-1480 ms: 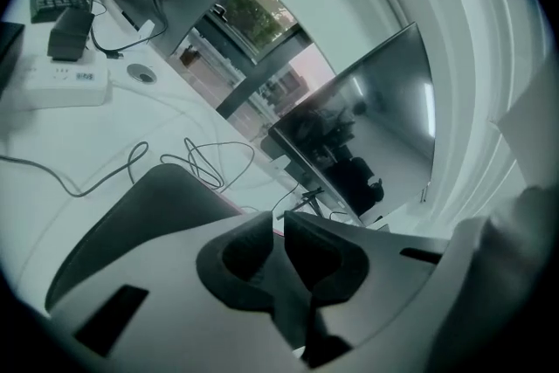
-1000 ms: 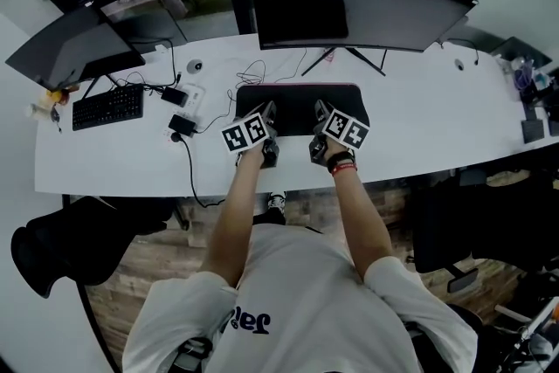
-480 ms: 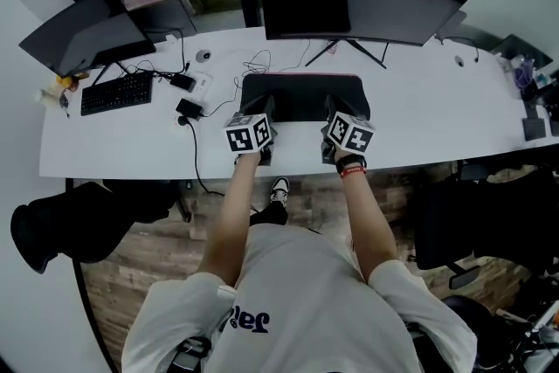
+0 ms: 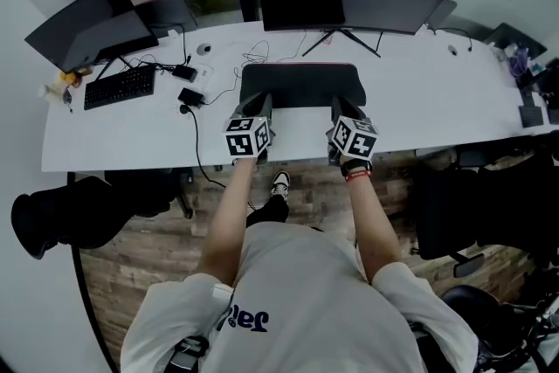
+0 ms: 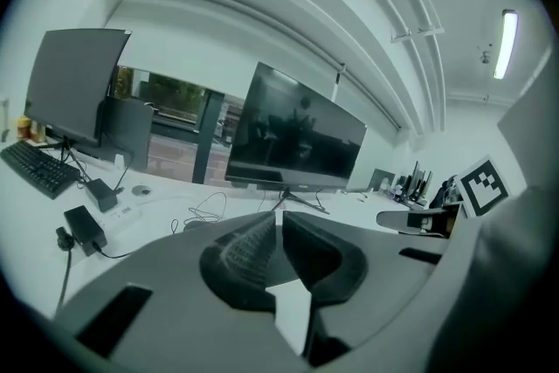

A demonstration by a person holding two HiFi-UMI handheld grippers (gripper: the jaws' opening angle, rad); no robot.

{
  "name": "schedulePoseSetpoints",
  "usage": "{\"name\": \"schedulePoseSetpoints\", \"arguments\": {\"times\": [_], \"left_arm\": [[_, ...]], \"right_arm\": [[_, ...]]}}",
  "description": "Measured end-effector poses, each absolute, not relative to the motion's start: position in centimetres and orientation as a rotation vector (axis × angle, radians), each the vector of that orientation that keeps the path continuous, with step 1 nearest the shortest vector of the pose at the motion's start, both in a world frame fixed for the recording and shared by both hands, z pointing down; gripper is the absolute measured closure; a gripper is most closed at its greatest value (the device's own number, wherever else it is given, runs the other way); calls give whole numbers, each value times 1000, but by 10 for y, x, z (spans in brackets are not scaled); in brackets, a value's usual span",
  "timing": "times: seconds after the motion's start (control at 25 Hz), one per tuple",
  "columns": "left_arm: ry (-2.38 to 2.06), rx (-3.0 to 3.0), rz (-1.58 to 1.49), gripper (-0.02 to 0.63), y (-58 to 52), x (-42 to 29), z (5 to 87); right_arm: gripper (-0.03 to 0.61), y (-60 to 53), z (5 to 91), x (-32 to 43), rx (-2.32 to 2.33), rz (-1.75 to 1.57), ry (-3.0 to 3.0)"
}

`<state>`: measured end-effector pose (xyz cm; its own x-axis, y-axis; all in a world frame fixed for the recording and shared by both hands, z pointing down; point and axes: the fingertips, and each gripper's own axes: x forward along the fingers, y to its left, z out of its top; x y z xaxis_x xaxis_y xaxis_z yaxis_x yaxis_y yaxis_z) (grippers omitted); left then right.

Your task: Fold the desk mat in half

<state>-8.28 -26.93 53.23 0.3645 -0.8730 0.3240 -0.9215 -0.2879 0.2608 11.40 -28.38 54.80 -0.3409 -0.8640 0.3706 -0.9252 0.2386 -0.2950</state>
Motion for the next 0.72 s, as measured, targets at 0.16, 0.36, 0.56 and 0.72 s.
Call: {"name": "schedulePoseSetpoints", "arguments": {"times": [0.16, 0.36, 0.56, 0.72], "left_arm": [[-1602, 2261, 145, 581, -242, -79, 521], [-1621, 2300, 148, 584, -207, -74, 512], [-1645, 2332, 138, 589, -177, -70, 499], [-1668, 2374, 168, 592, -154, -67, 493]], "right_arm": [[549, -258, 536, 125, 1740, 651, -2384], [562, -222, 523, 139, 1768, 586, -2401], [563, -190, 509, 149, 1789, 538, -2421], [563, -166, 506, 151, 1795, 492, -2416]]}}
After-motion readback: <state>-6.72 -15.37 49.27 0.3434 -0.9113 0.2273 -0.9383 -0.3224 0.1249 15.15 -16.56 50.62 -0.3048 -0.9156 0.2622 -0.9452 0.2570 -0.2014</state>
